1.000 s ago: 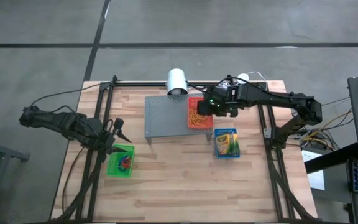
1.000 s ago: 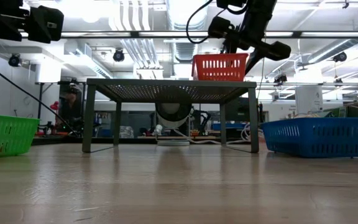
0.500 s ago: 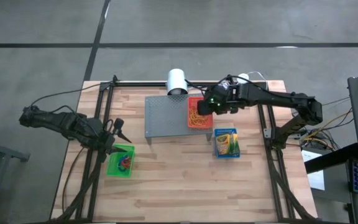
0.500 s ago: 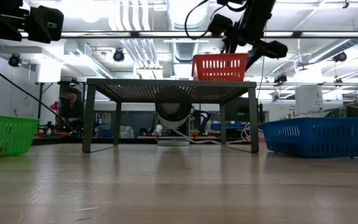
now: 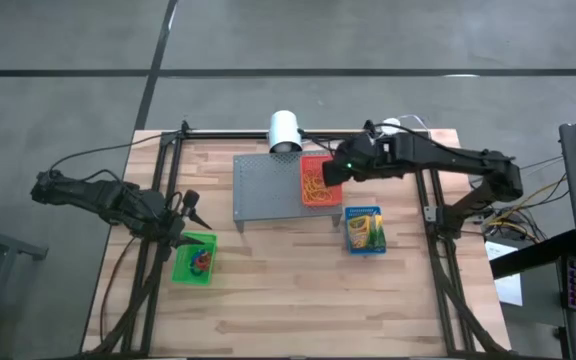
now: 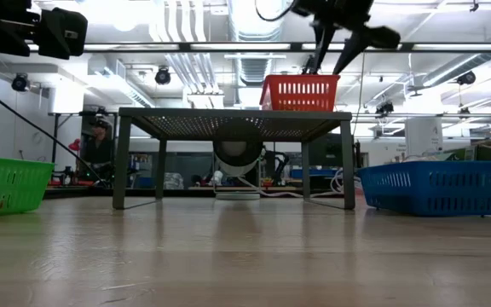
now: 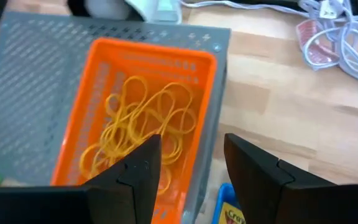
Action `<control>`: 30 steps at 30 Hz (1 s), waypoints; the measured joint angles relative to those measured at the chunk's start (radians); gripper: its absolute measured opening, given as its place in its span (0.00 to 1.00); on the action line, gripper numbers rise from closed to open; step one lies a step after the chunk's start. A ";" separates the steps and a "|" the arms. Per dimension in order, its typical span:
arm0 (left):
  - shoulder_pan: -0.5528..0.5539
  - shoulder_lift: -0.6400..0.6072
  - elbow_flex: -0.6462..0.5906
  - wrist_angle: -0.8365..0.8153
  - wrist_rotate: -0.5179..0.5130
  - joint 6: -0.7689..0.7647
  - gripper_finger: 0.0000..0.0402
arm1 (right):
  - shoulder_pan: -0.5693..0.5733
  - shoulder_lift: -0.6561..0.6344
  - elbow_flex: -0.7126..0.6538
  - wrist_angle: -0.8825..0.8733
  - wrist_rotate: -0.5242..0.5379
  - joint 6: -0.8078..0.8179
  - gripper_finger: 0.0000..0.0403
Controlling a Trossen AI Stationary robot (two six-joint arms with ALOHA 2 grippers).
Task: Pick & Place Office Desk Supplies
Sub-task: Put the yellow crayons into the blue bin on the shelf
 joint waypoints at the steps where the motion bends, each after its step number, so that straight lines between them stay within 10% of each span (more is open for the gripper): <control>1: 0.000 0.000 0.000 0.000 0.000 0.000 0.52 | 0.017 -0.003 0.003 -0.003 0.009 0.000 0.42; 30: 0.000 0.000 0.000 0.000 0.000 0.000 0.52 | 0.724 -0.011 -0.248 -0.033 0.147 -0.287 0.36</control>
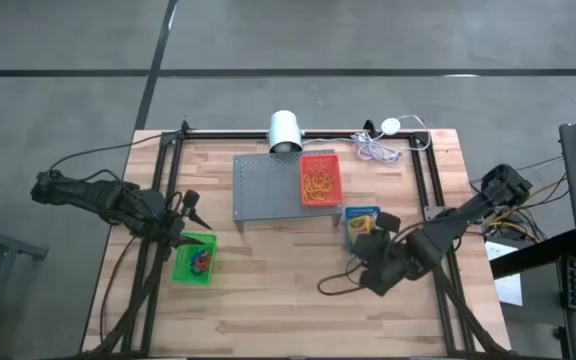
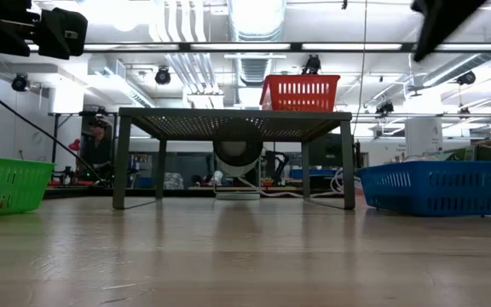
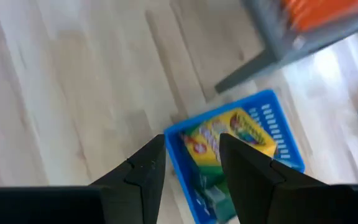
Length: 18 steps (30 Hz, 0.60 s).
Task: Pick & Place Office Desk Supplies
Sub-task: Put the yellow crayons into the blue bin on the shelf
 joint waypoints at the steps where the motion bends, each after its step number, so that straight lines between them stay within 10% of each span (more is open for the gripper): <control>1: 0.000 0.000 0.000 0.000 0.000 0.000 0.52 | 0.008 0.000 -0.023 0.003 -0.003 0.000 0.36; 18: 0.000 0.000 0.000 0.000 0.000 0.000 0.52 | 0.020 0.000 -0.277 0.296 -0.157 -0.123 0.36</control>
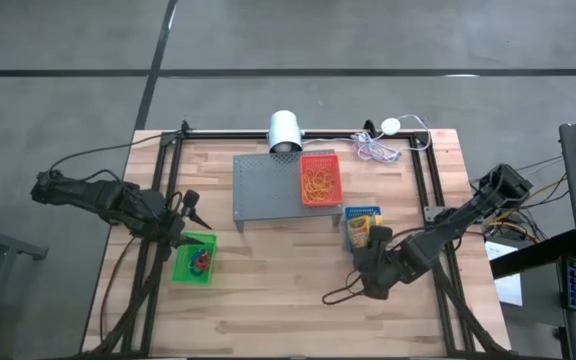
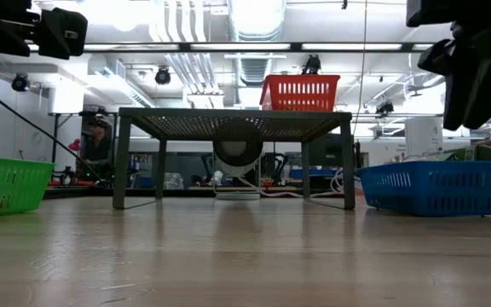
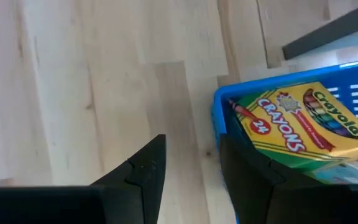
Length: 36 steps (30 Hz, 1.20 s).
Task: Pick & Place Office Desk Supplies
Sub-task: Put the yellow crayons into the blue bin on the shelf
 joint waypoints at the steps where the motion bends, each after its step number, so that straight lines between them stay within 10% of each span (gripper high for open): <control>1: 0.000 0.000 0.000 0.000 0.000 0.000 0.52 | 0.000 0.000 -0.005 0.001 0.000 0.000 0.36; 36: 0.000 0.000 0.000 0.000 0.000 0.000 0.52 | -0.003 0.000 -0.198 0.137 0.106 -0.060 0.25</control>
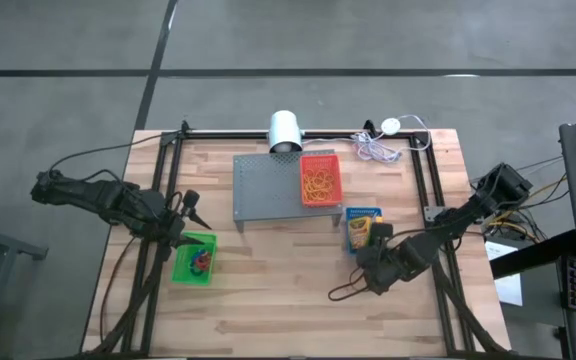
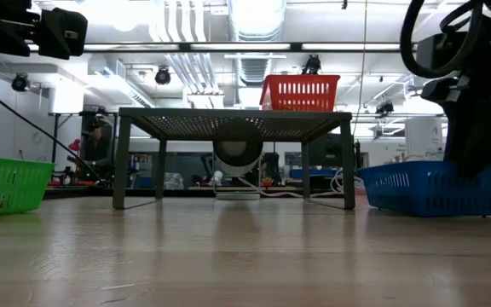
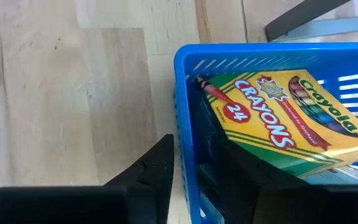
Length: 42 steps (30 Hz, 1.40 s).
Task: Pick & Place Office Desk Supplies
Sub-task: Put the yellow crayons into the blue bin on the shelf
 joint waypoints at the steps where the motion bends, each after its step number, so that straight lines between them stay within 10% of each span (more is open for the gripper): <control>1: 0.000 0.000 0.000 0.000 0.000 0.000 0.52 | 0.000 0.000 -0.001 0.000 0.000 0.000 0.24; 15: 0.000 0.000 0.000 0.000 0.000 0.000 0.52 | 0.000 0.000 0.001 -0.001 -0.003 0.003 0.04; 42: 0.000 0.000 0.000 0.000 0.000 0.000 0.52 | 0.001 0.002 0.137 -0.202 0.050 0.061 0.03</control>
